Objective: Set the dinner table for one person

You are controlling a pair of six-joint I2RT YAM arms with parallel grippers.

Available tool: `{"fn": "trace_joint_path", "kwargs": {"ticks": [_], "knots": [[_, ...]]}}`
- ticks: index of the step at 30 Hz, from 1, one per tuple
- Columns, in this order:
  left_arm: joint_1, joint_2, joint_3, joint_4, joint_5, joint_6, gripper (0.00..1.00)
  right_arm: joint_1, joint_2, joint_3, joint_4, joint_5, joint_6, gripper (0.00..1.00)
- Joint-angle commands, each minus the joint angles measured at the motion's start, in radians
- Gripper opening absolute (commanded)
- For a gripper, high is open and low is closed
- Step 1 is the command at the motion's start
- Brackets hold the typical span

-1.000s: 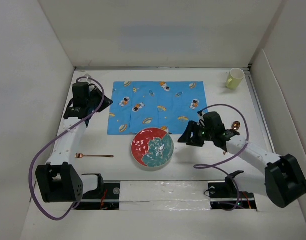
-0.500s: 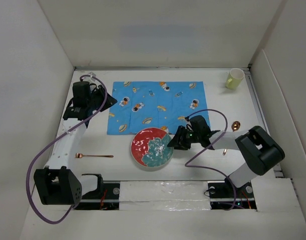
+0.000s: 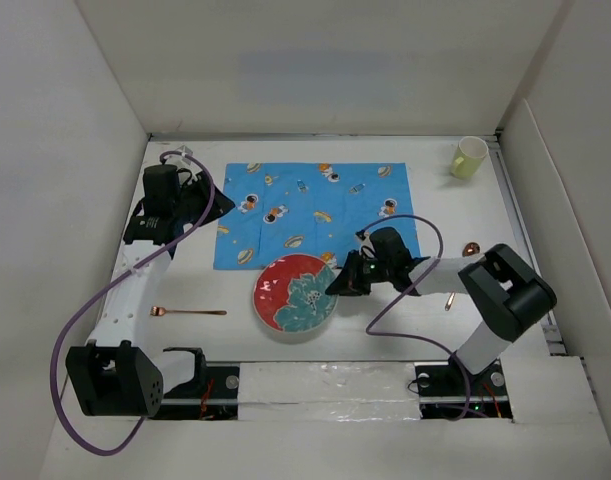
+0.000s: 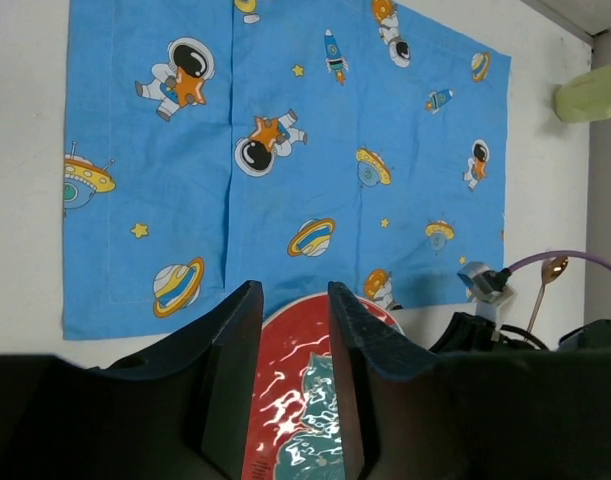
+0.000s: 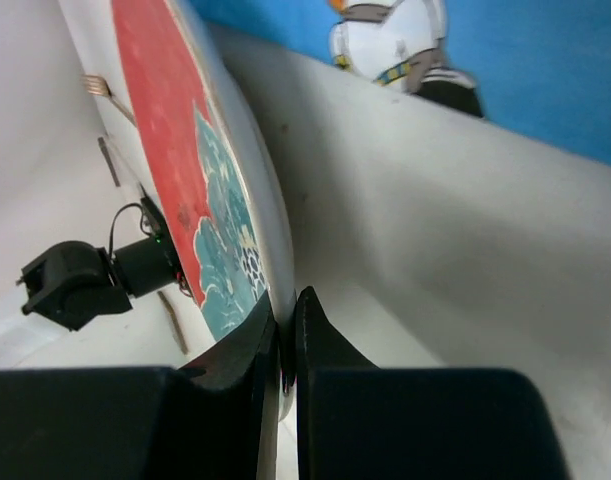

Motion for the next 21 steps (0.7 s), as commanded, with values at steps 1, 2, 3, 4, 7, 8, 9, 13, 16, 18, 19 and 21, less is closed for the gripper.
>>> {"fn": "trace_joint_path", "kwargs": {"ticks": [1, 2, 3, 4, 7, 8, 9, 13, 16, 18, 19, 21], "knots": [[0.002, -0.004, 0.049, 0.002, 0.02, 0.013, 0.32, 0.008, -0.127, 0.076, -0.209, -0.005, -0.059, 0.0], [0.002, -0.004, 0.054, 0.006, 0.043, 0.007, 0.34, 0.008, -0.153, 0.135, -0.24, -0.021, -0.063, 0.0], [0.002, -0.003, 0.058, 0.011, 0.053, 0.002, 0.36, -0.002, -0.172, 0.168, -0.279, -0.031, -0.062, 0.0], [0.002, -0.003, 0.064, 0.018, 0.063, -0.007, 0.37, -0.012, -0.198, 0.201, -0.292, -0.035, -0.059, 0.0], [0.002, 0.008, 0.081, 0.032, 0.067, -0.004, 0.39, -0.073, -0.184, 0.335, -0.297, -0.029, -0.045, 0.0], [0.002, 0.011, 0.081, 0.034, 0.067, -0.004, 0.39, -0.103, -0.145, 0.37, -0.288, -0.015, -0.041, 0.0], [0.002, 0.014, 0.081, 0.037, 0.067, -0.004, 0.39, -0.113, -0.115, 0.457, -0.307, 0.004, -0.047, 0.0], [0.002, 0.031, 0.069, 0.061, 0.121, -0.028, 0.39, -0.159, 0.036, 0.692, -0.39, 0.098, -0.099, 0.0], [0.002, 0.032, 0.063, 0.08, 0.145, -0.052, 0.39, -0.208, 0.158, 0.798, -0.328, 0.069, -0.05, 0.0], [0.002, 0.029, 0.061, 0.084, 0.138, -0.049, 0.39, -0.228, 0.202, 0.835, -0.298, 0.058, -0.012, 0.0], [0.002, 0.02, 0.061, 0.081, 0.123, -0.045, 0.39, -0.242, 0.234, 0.859, -0.288, 0.054, 0.001, 0.0], [0.002, 0.014, 0.061, 0.075, 0.113, -0.038, 0.39, -0.254, 0.277, 0.884, -0.255, 0.034, 0.056, 0.0]]}}
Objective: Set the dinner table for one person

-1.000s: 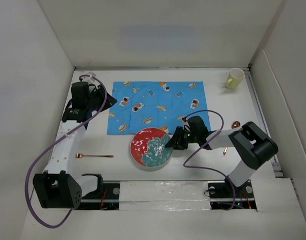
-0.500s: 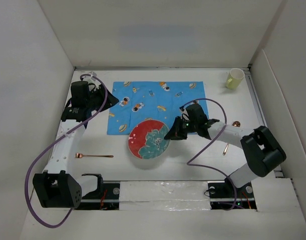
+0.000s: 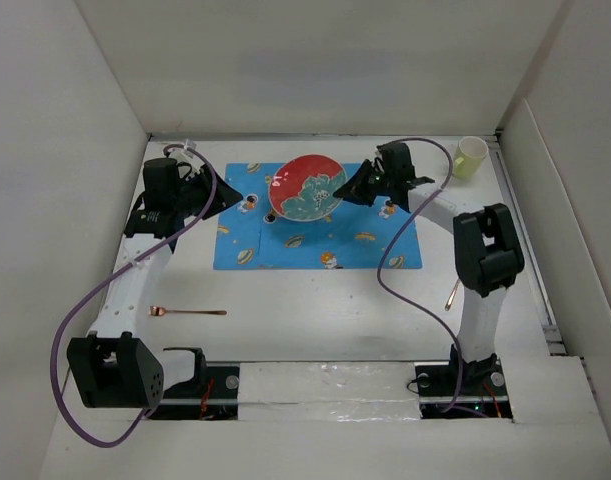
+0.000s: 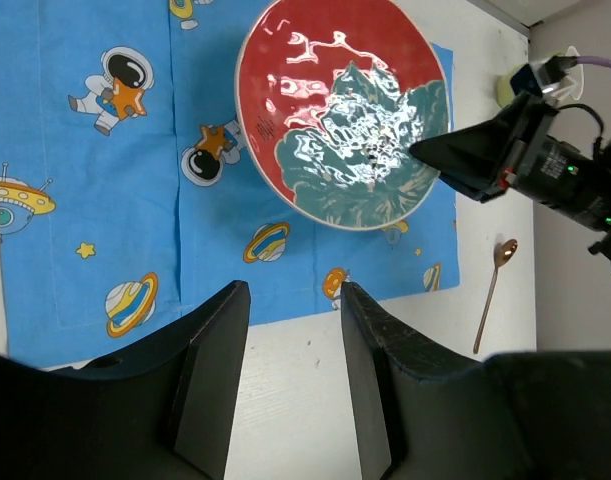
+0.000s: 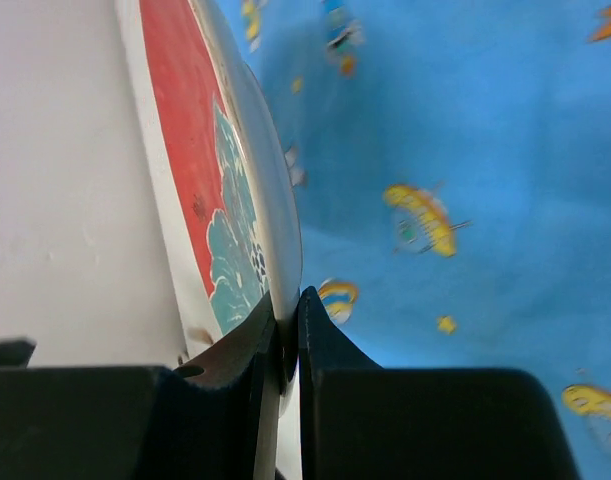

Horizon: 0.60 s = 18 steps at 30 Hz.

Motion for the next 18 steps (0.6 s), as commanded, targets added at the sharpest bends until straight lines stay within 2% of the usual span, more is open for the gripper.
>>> {"fn": "trace_joint_path", "kwargs": {"ticks": [1, 6, 12, 18], "knots": [[0.002, -0.028, 0.025, 0.035, 0.009, 0.0, 0.39, -0.021, 0.024, 0.082, 0.156, -0.093, 0.105, 0.0], [0.002, -0.031, 0.002, 0.043, -0.002, -0.003, 0.39, -0.021, 0.069, 0.076, 0.172, -0.091, 0.141, 0.0], [0.002, -0.027, -0.015, 0.044, -0.008, -0.008, 0.39, -0.03, 0.075, -0.018, 0.198, -0.058, 0.164, 0.0], [0.002, 0.004, 0.028, 0.028, -0.023, -0.014, 0.39, -0.03, 0.081, -0.053, 0.094, -0.015, 0.125, 0.04]]}}
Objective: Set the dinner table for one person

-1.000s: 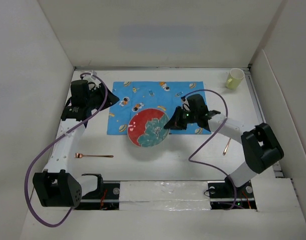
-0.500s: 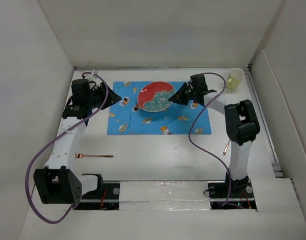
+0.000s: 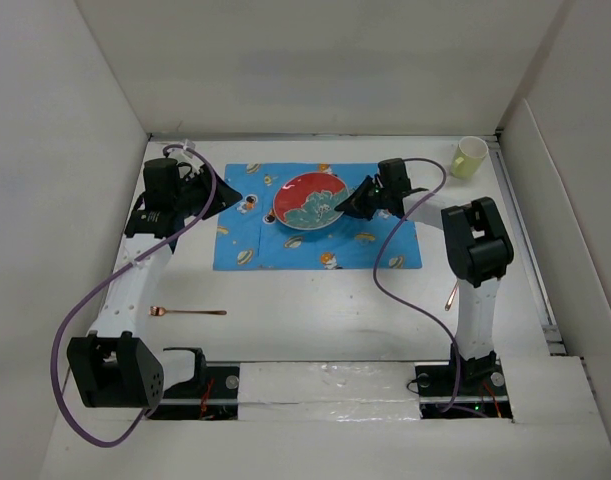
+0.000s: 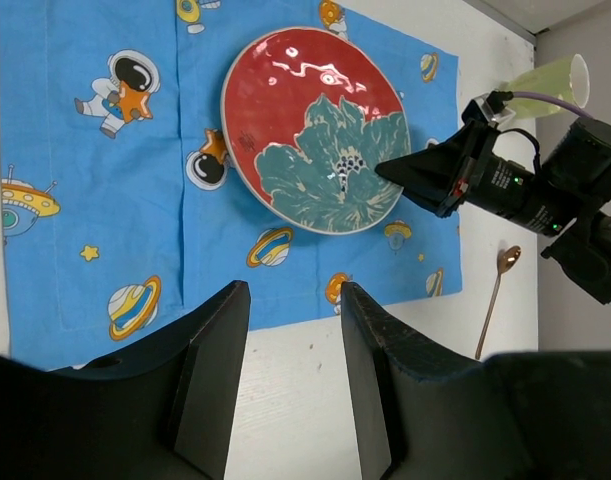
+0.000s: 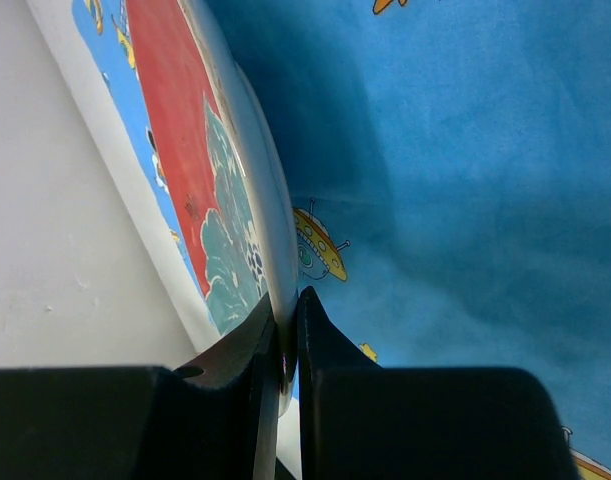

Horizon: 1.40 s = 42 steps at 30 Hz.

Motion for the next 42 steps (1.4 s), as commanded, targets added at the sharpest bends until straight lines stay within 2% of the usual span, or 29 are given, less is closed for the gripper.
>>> {"fn": "trace_joint_path", "kwargs": {"ticks": [1, 4, 5, 7, 8, 11, 16, 20, 22, 23, 24, 25, 27, 28, 30, 34, 37, 39, 42], "knots": [[0.002, 0.011, 0.06, 0.014, -0.023, 0.0, 0.39, 0.003, -0.062, -0.005, 0.033, -0.015, -0.005, 0.04], [0.002, 0.026, 0.116, -0.005, -0.038, 0.003, 0.39, 0.003, -0.061, -0.007, -0.001, -0.012, -0.007, 0.12], [0.002, 0.03, 0.13, -0.017, -0.048, 0.004, 0.39, 0.003, -0.059, -0.005, -0.008, -0.007, -0.012, 0.2], [0.002, 0.037, 0.168, -0.032, -0.069, 0.01, 0.39, 0.014, -0.064, 0.004, -0.062, 0.002, -0.025, 0.3], [0.002, 0.04, 0.182, -0.043, -0.08, 0.013, 0.39, 0.014, -0.07, 0.01, -0.083, 0.029, -0.035, 0.37], [0.002, 0.056, 0.263, -0.08, -0.1, 0.016, 0.39, 0.023, -0.093, 0.041, -0.154, 0.069, -0.081, 0.47], [0.002, 0.065, 0.41, -0.118, -0.117, 0.001, 0.34, 0.023, -0.168, 0.09, -0.277, 0.164, -0.186, 0.49], [0.002, 0.047, 0.495, -0.167, -0.109, -0.02, 0.29, 0.023, -0.261, 0.056, -0.318, 0.241, -0.251, 0.5], [0.002, 0.02, 0.513, -0.178, -0.092, -0.045, 0.15, 0.044, -0.332, 0.003, -0.306, 0.247, -0.28, 0.39], [0.002, 0.008, 0.513, -0.183, -0.085, -0.052, 0.08, 0.055, -0.358, -0.019, -0.289, 0.241, -0.294, 0.22], [0.002, -0.01, 0.509, -0.186, -0.084, -0.062, 0.0, 0.07, -0.381, -0.04, -0.241, 0.212, -0.324, 0.1], [0.002, -0.045, 0.484, -0.189, -0.097, -0.078, 0.0, 0.092, -0.41, -0.06, -0.22, 0.197, -0.338, 0.0], [0.002, -0.108, 0.443, -0.199, -0.106, -0.112, 0.0, 0.209, -0.412, -0.077, -0.149, 0.117, -0.399, 0.0], [0.002, -0.108, 0.427, -0.2, -0.104, -0.126, 0.0, 0.21, -0.412, -0.077, -0.148, 0.117, -0.4, 0.0], [0.002, -0.153, 0.377, -0.183, -0.072, -0.173, 0.0, 0.341, -0.336, -0.023, -0.15, 0.086, -0.45, 0.0], [-0.012, -0.208, 0.335, -0.189, -0.049, -0.209, 0.0, 0.379, -0.295, 0.039, -0.141, 0.138, -0.428, 0.0], [-0.05, -0.251, 0.277, -0.213, -0.04, -0.192, 0.04, 0.285, -0.301, 0.06, -0.094, 0.121, -0.381, 0.0], [-0.062, -0.276, 0.222, -0.216, -0.005, -0.142, 0.11, 0.224, -0.294, 0.122, -0.192, 0.21, -0.383, 0.0], [-0.076, -0.337, 0.086, -0.236, 0.003, -0.088, 0.16, 0.08, -0.28, 0.272, -0.341, 0.371, -0.371, 0.0]]}}
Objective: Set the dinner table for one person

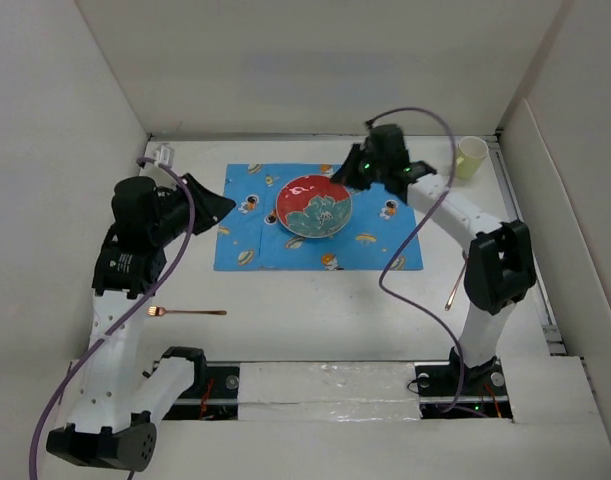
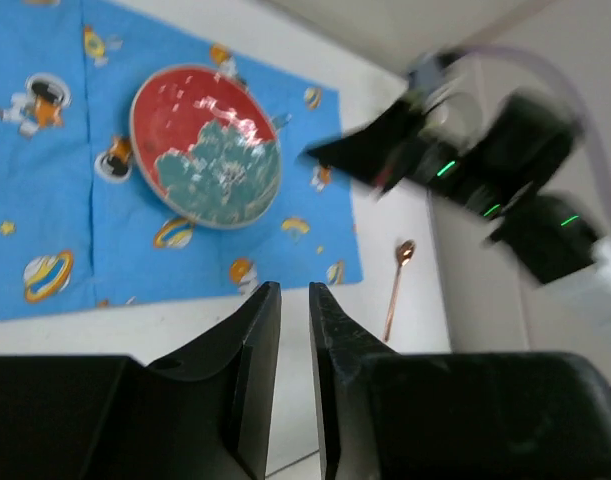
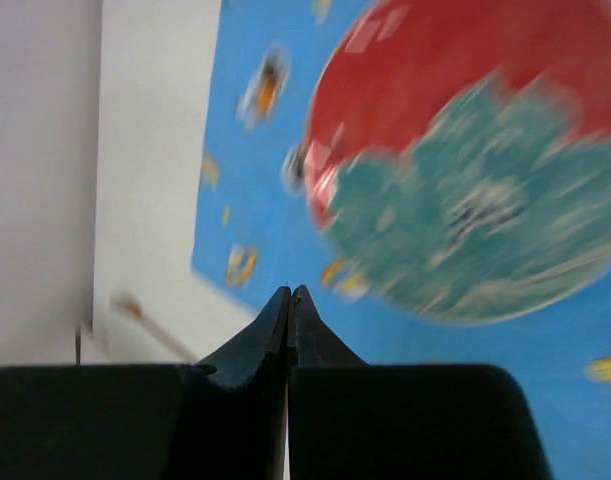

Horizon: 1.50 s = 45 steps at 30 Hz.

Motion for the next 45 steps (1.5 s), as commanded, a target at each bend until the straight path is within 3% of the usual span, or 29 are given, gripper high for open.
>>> {"fn": "trace_joint_path", "kwargs": {"ticks": [1, 5, 7, 8, 9, 11, 14, 17, 21, 27, 28, 29, 42, 43, 45], "knots": [[-0.027, -0.053, -0.119, -0.024, -0.001, 0.079, 0.17, -0.21, -0.019, 0.172, -0.09, 0.221, 0.013, 0.0], [-0.075, -0.046, -0.124, -0.105, -0.06, 0.237, 0.19, -0.393, -0.009, 0.293, -0.188, 0.463, 0.042, 0.0], [-0.075, -0.021, -0.113, -0.144, -0.13, 0.333, 0.2, -0.461, 0.005, 0.332, -0.236, 0.508, 0.068, 0.11], [-0.075, -0.013, -0.109, -0.148, -0.156, 0.361, 0.21, -0.523, 0.025, 0.349, -0.254, 0.542, 0.081, 0.3], [-0.075, 0.005, -0.106, -0.15, -0.176, 0.384, 0.22, -0.553, 0.034, 0.387, -0.282, 0.545, 0.103, 0.39], [-0.075, 0.025, -0.103, -0.13, -0.192, 0.432, 0.25, -0.603, 0.066, 0.419, -0.301, 0.55, 0.128, 0.52], [-0.075, 0.074, -0.115, -0.083, -0.164, 0.43, 0.26, -0.674, 0.117, 0.51, -0.374, 0.583, 0.163, 0.58], [-0.075, 0.117, -0.13, -0.044, -0.204, 0.426, 0.28, -0.71, 0.186, 0.588, -0.454, 0.606, 0.194, 0.59], [-0.202, 0.215, -0.1, -0.046, -0.366, 0.424, 0.31, -0.733, 0.232, 0.616, -0.463, 0.606, 0.219, 0.59], [-0.215, 0.276, -0.09, 0.008, -0.298, 0.424, 0.41, -0.754, 0.343, 0.725, -0.517, 0.6, 0.226, 0.59], [-0.237, 0.286, -0.093, 0.014, -0.322, 0.424, 0.42, -0.754, 0.353, 0.726, -0.515, 0.602, 0.226, 0.59], [-0.329, 0.315, -0.093, 0.023, -0.395, 0.423, 0.45, -0.754, 0.387, 0.728, -0.506, 0.593, 0.225, 0.6], [-0.363, 0.405, -0.041, 0.059, -0.348, 0.416, 0.45, -0.754, 0.545, 0.855, -0.56, 0.545, 0.229, 0.57], [-0.363, 0.405, -0.04, 0.059, -0.348, 0.418, 0.45, -0.754, 0.556, 0.857, -0.558, 0.542, 0.231, 0.52], [-0.363, 0.405, -0.035, 0.057, -0.354, 0.42, 0.45, -0.754, 0.554, 0.837, -0.546, 0.542, 0.236, 0.32]]}}
